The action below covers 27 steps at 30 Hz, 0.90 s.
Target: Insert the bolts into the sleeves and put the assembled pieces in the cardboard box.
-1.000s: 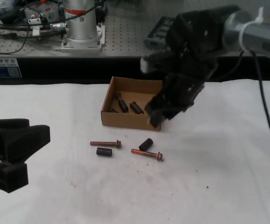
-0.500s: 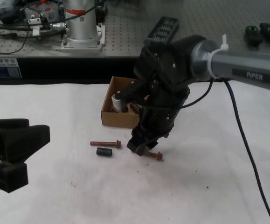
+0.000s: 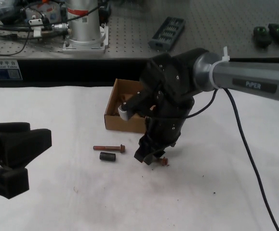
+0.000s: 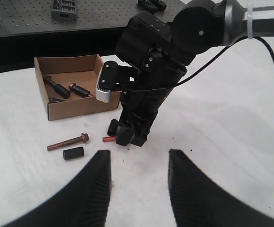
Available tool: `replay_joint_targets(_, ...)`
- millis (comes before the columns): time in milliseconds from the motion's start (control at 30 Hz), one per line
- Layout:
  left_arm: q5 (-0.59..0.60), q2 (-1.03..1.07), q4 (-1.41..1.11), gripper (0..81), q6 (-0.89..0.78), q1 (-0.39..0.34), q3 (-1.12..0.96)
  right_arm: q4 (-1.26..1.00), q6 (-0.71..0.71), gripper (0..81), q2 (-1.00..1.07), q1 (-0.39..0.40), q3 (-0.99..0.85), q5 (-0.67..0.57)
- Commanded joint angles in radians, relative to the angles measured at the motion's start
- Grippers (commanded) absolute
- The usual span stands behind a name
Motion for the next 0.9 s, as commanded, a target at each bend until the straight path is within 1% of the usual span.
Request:
replay_joint_targets(0,-0.010,-0.008,-0.008,29.3,-0.009,0.001,-0.008,-0.009,0.001,36.1,0.005,-0.009,0.000,-0.007)
replay_joint_targets(133,-0.010,-0.008,-0.008,29.3,-0.009,0.001,-0.008,0.016,0.008,25.3,0.011,-0.027,0.000,-0.019)
replay_joint_targets(200,-0.010,-0.008,-0.008,29.3,-0.009,0.001,-0.008,0.020,0.008,21.6,0.011,-0.033,0.010,-0.019)
replay_joint_targets(400,-0.010,-0.008,-0.008,29.3,-0.009,0.001,-0.008,0.068,0.008,20.8,0.011,-0.033,0.011,-0.019)
replay_joint_targets(467,-0.010,-0.008,-0.008,29.3,-0.009,0.001,-0.008,0.079,0.008,18.8,0.011,-0.033,0.011,-0.019)
replay_joint_targets(500,-0.010,-0.008,-0.008,29.3,-0.009,0.001,-0.008,0.085,0.008,16.9,0.009,-0.031,0.011,-0.019)
replay_joint_targets(633,-0.010,-0.008,-0.008,29.3,-0.009,0.001,-0.008,0.100,0.008,2.8,-0.013,-0.013,0.011,-0.012)
replay_joint_targets(667,-0.010,-0.008,-0.008,29.3,-0.009,0.001,-0.008,0.100,-0.003,0.3,-0.022,-0.008,0.011,-0.011)
replay_joint_targets(767,-0.010,-0.008,-0.008,29.3,-0.009,0.001,-0.008,0.130,-0.054,5.1,-0.050,0.011,0.011,0.008)
replay_joint_targets(867,-0.010,-0.008,-0.008,29.3,-0.007,0.001,-0.008,0.169,-0.073,5.1,-0.081,0.032,0.011,0.007)
